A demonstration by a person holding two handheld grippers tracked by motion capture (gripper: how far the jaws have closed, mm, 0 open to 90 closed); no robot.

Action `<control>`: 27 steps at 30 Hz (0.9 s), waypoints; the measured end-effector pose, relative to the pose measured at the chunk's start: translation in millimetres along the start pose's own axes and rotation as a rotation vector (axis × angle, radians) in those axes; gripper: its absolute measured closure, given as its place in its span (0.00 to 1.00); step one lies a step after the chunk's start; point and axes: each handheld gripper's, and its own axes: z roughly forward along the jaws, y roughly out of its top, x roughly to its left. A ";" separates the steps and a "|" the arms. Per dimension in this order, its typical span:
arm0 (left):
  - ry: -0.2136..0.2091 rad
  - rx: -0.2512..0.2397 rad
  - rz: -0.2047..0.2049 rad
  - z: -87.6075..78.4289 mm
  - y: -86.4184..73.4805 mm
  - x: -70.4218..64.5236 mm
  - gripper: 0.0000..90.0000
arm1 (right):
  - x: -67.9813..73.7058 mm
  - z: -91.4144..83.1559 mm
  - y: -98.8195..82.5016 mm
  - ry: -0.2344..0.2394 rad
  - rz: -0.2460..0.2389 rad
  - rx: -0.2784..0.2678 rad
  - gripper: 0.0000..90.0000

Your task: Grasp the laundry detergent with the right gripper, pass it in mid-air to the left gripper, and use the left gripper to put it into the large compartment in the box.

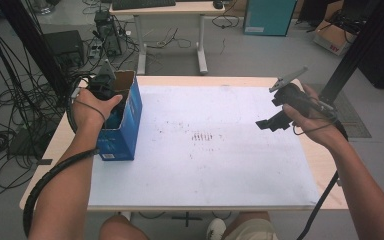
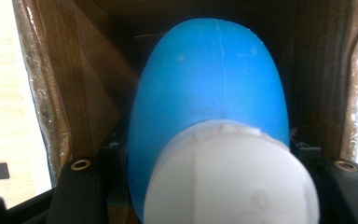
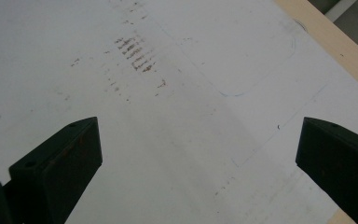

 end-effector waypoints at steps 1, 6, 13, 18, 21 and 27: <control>0.000 0.000 0.001 0.0 -0.1 0.2 0.41 | 0.0 0.2 0.0 0.000 -0.001 0.001 0.00; -0.003 -0.003 0.000 0.0 -0.7 1.2 0.41 | 1.5 1.3 1.4 0.007 0.000 -0.001 0.00; -0.003 -0.005 0.004 0.1 -1.0 1.3 0.41 | 2.5 2.3 2.5 0.007 -0.010 -0.001 0.00; -0.004 -0.004 0.005 0.2 -0.6 1.5 0.41 | 3.3 1.2 3.1 0.002 -0.003 -0.002 0.00; -0.004 -0.005 0.005 0.2 -0.8 1.6 0.41 | 3.3 0.9 3.4 0.001 -0.002 -0.002 0.00; -0.006 -0.008 0.004 0.3 -1.2 1.7 0.41 | 3.0 1.1 3.2 0.004 -0.011 -0.001 0.00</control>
